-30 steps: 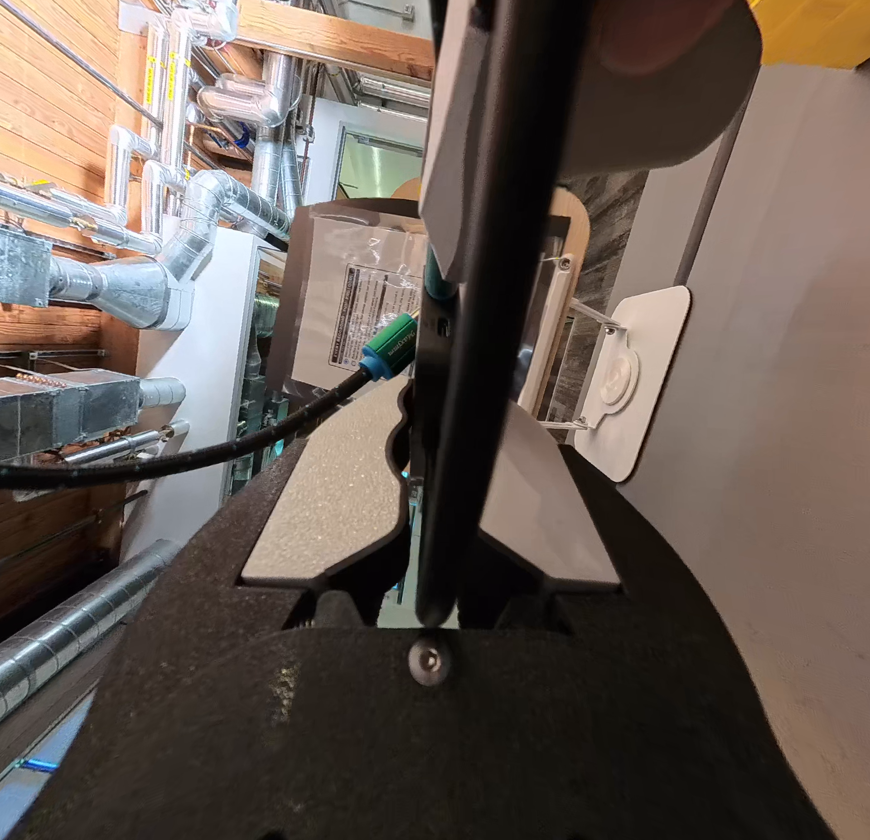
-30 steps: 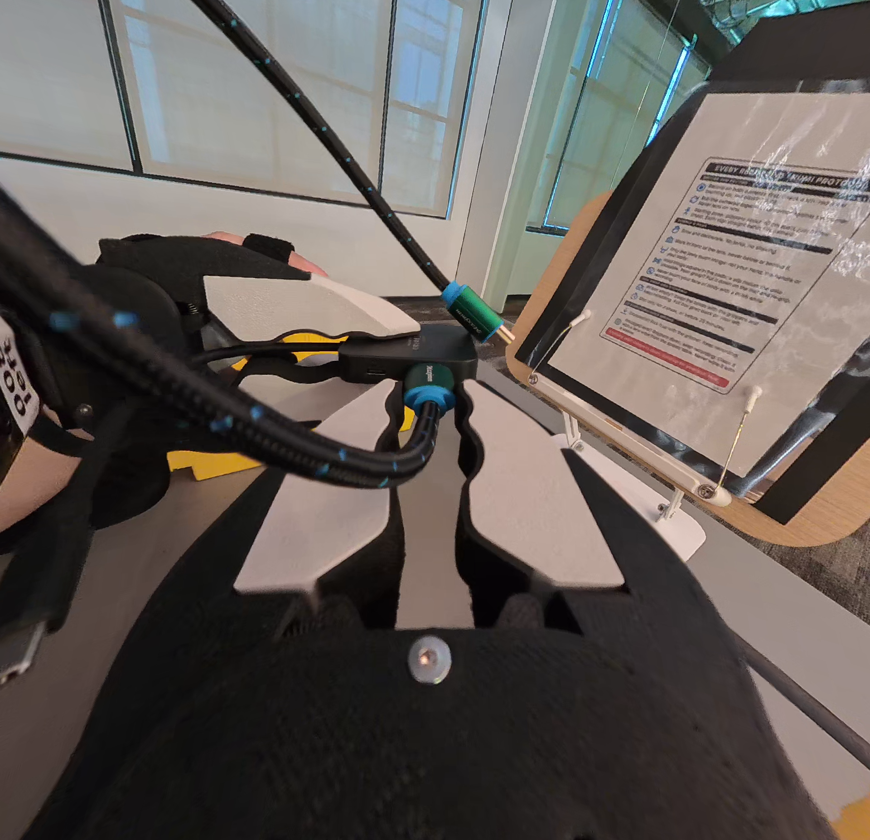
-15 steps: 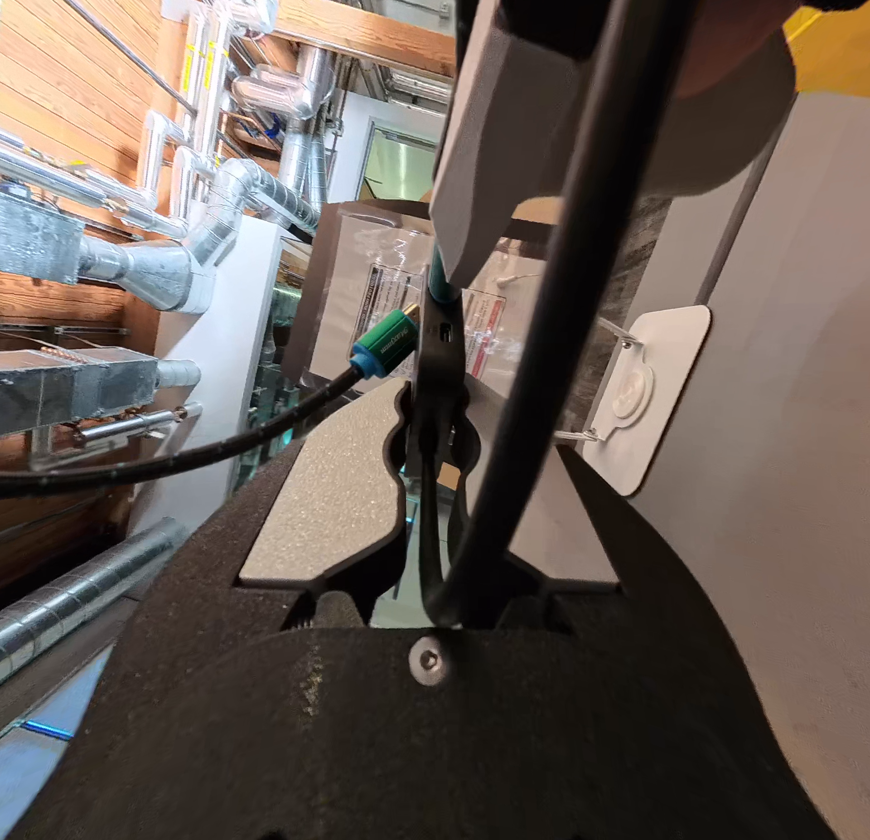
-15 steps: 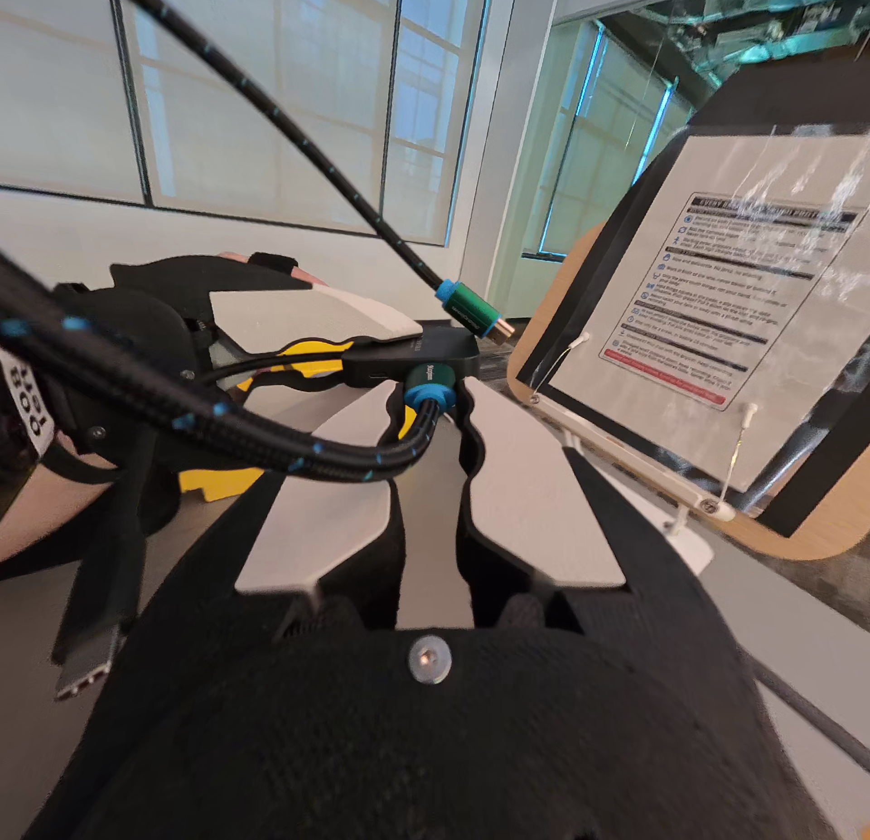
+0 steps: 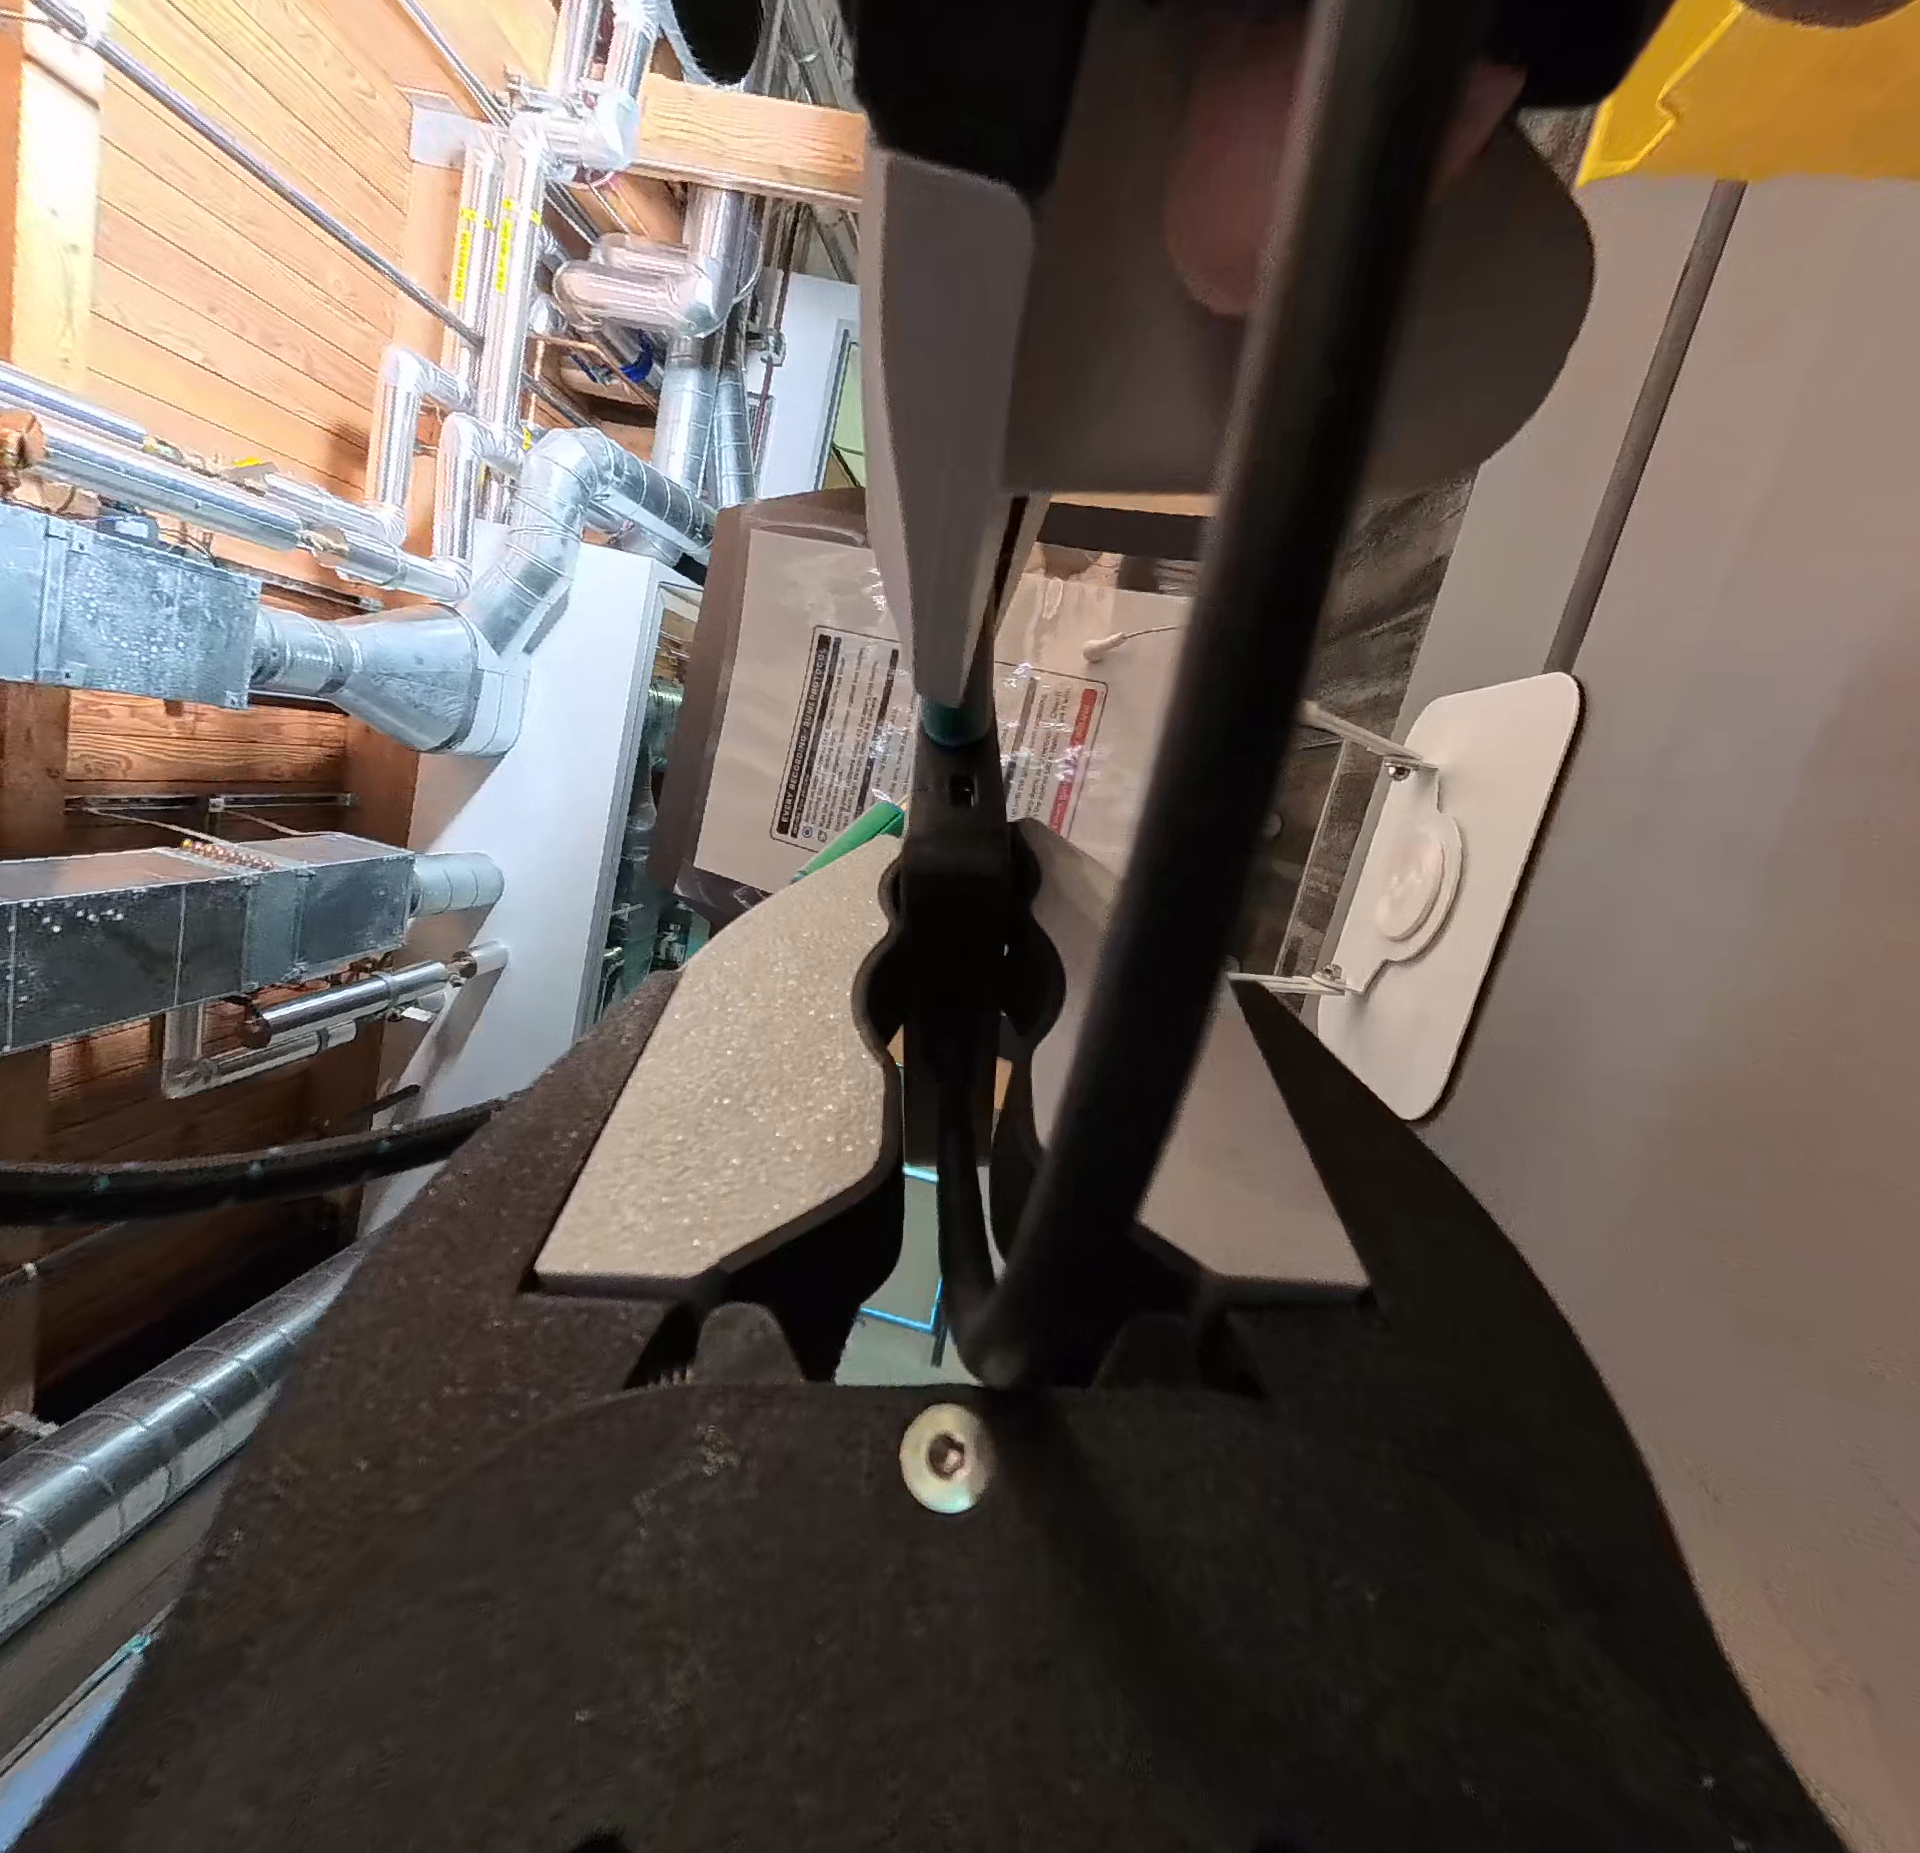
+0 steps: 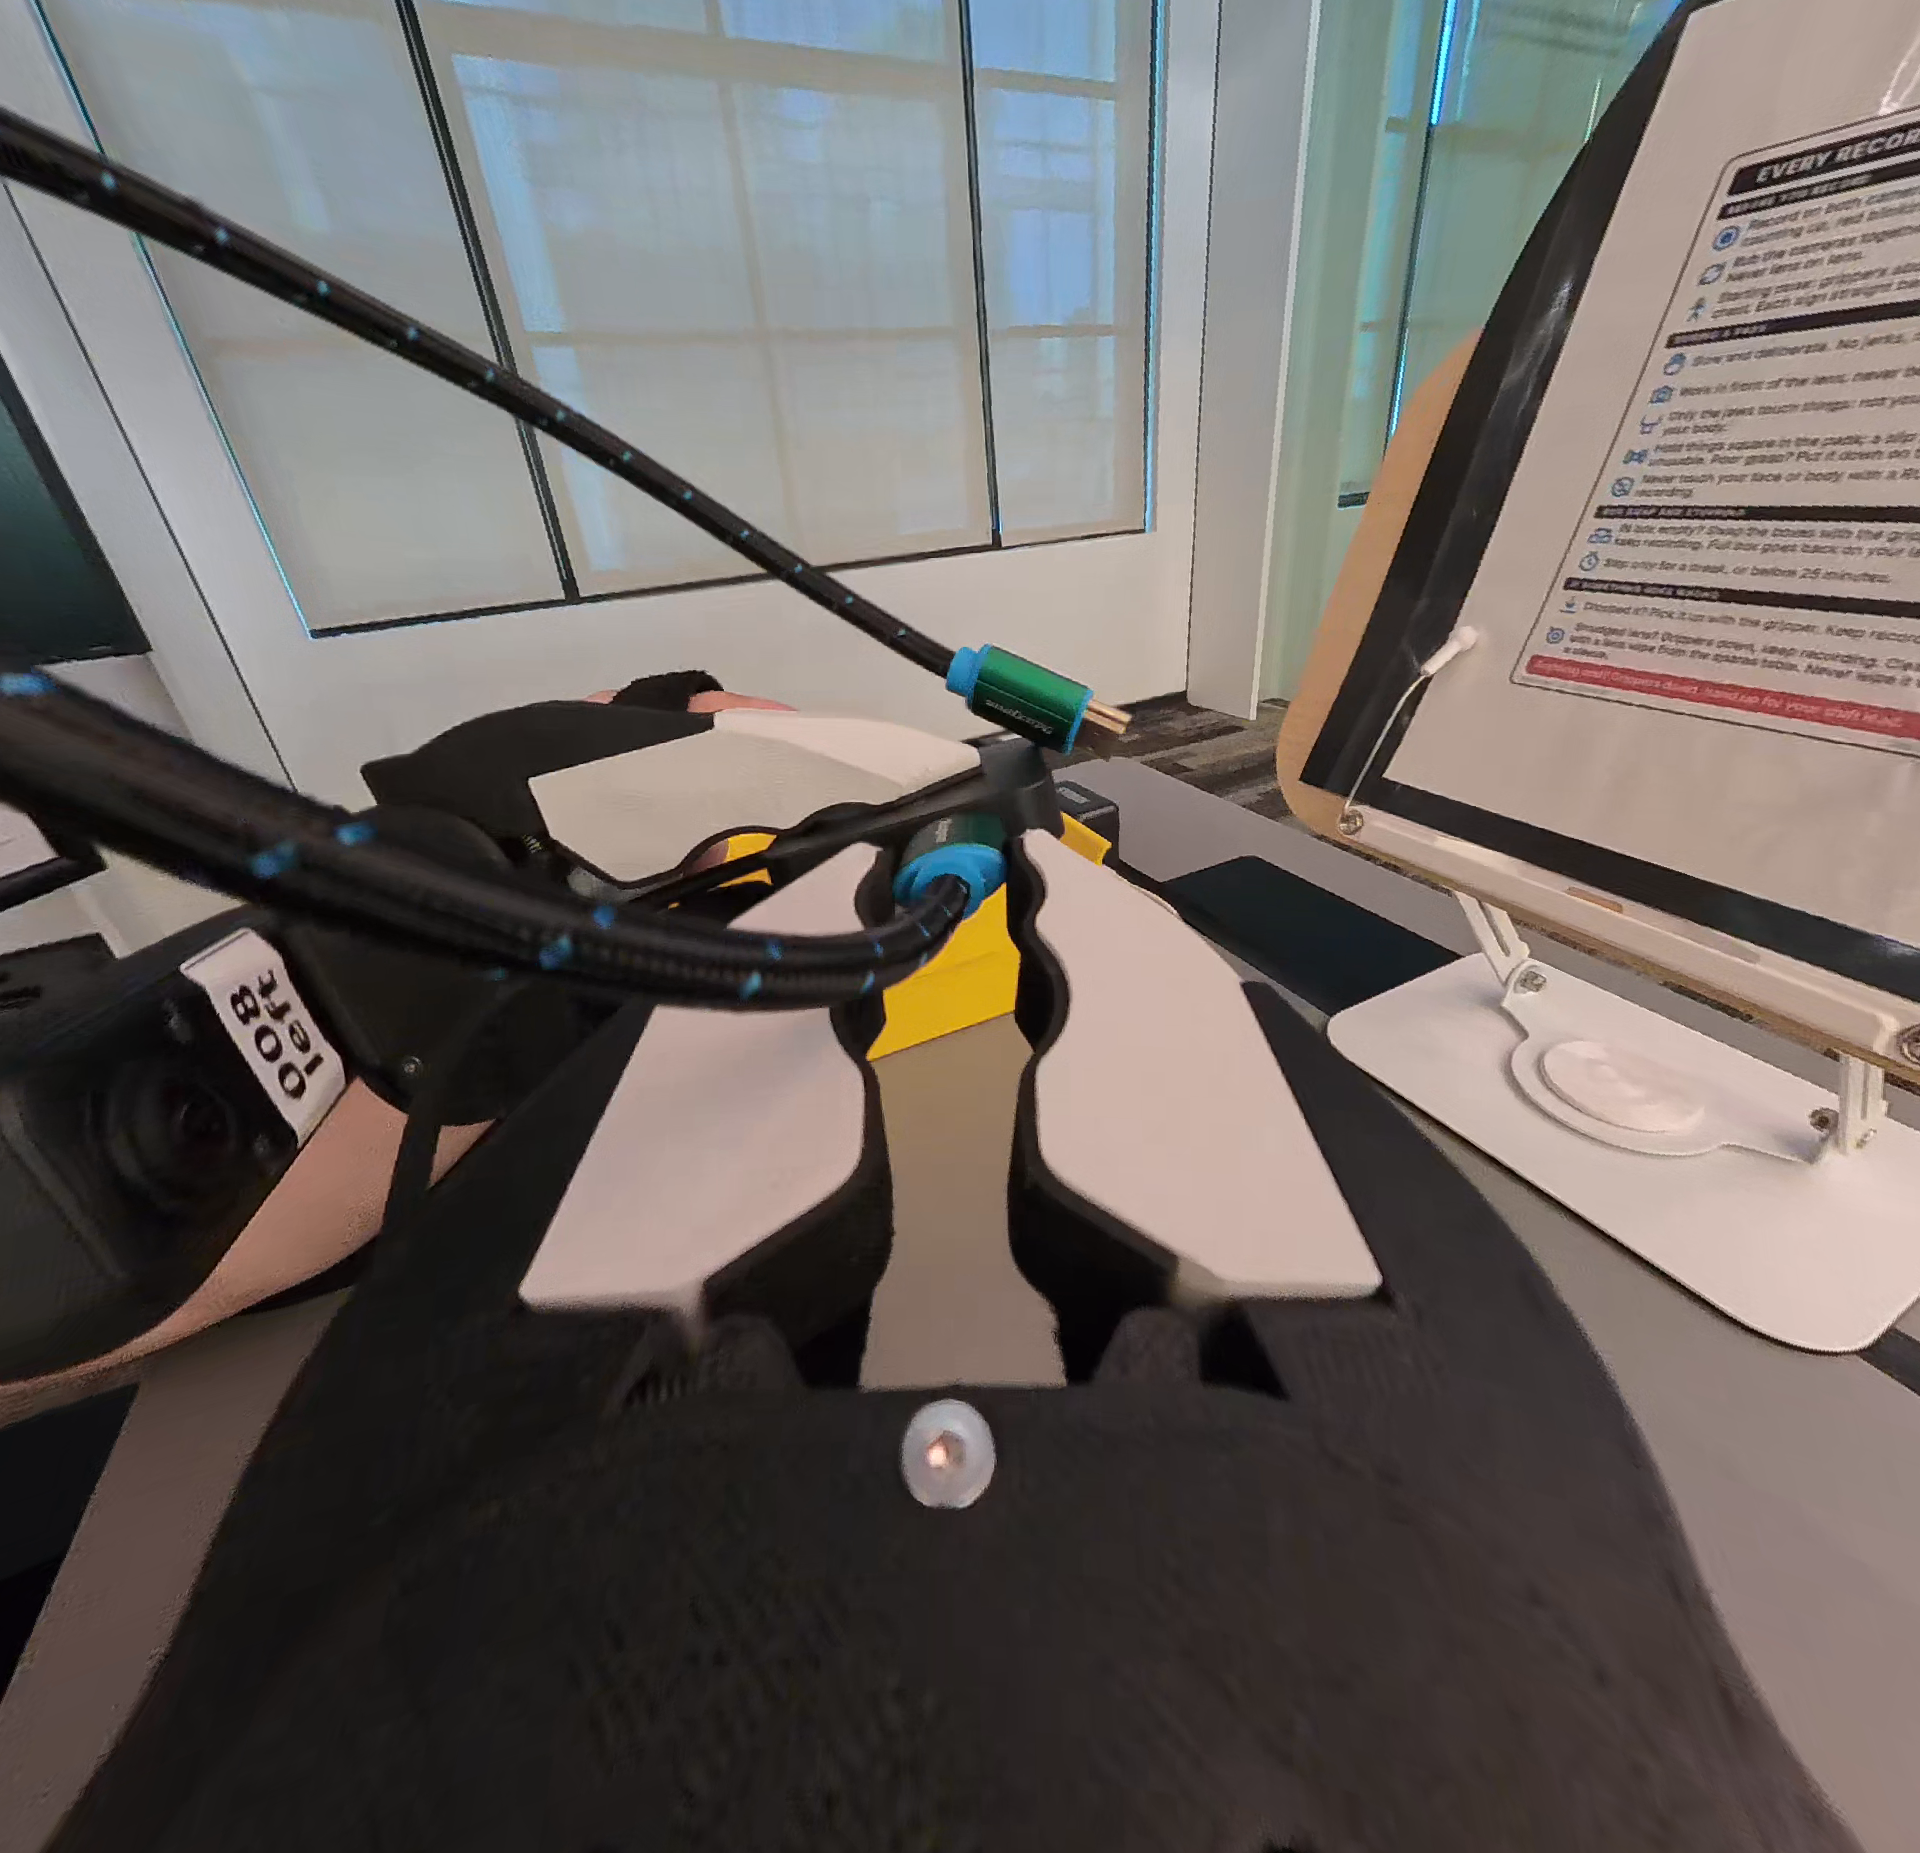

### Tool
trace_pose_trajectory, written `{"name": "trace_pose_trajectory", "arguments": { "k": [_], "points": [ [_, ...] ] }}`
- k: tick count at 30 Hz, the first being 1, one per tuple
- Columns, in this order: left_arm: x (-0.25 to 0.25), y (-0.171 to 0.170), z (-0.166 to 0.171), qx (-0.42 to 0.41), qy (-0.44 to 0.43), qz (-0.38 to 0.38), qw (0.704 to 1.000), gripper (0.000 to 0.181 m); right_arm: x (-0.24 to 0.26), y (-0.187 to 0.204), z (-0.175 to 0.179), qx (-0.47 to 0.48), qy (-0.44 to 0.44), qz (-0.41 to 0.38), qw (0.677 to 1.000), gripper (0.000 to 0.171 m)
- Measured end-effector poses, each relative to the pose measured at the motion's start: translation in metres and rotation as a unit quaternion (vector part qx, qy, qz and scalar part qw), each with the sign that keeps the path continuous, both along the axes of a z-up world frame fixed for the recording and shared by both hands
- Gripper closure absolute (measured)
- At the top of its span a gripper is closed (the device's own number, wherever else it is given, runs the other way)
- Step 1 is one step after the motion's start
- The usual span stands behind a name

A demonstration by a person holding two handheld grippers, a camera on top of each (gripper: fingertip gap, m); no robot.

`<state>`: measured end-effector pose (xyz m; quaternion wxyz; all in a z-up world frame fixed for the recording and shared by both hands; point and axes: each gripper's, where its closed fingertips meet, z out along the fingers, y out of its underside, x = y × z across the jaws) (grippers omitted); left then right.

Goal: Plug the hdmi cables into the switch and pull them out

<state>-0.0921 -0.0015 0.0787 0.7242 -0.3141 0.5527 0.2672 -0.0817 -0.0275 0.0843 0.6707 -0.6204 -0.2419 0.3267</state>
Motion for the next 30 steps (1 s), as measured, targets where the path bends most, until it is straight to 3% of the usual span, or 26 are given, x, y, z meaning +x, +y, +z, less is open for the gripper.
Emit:
{"name": "trace_pose_trajectory", "arguments": {
  "k": [18, 30],
  "points": [
    [0.0, 0.009, -0.01, -0.012, 0.023, 0.038, 0.999, 0.167, 0.004, 0.01, -0.015, -0.053, -0.015, 0.006, 0.998, 0.15],
    [0.001, 0.011, -0.011, -0.033, 0.012, 0.034, 0.999, 0.167, 0.006, 0.009, -0.012, -0.015, -0.056, -0.038, 0.998, 0.15]
  ]
}}
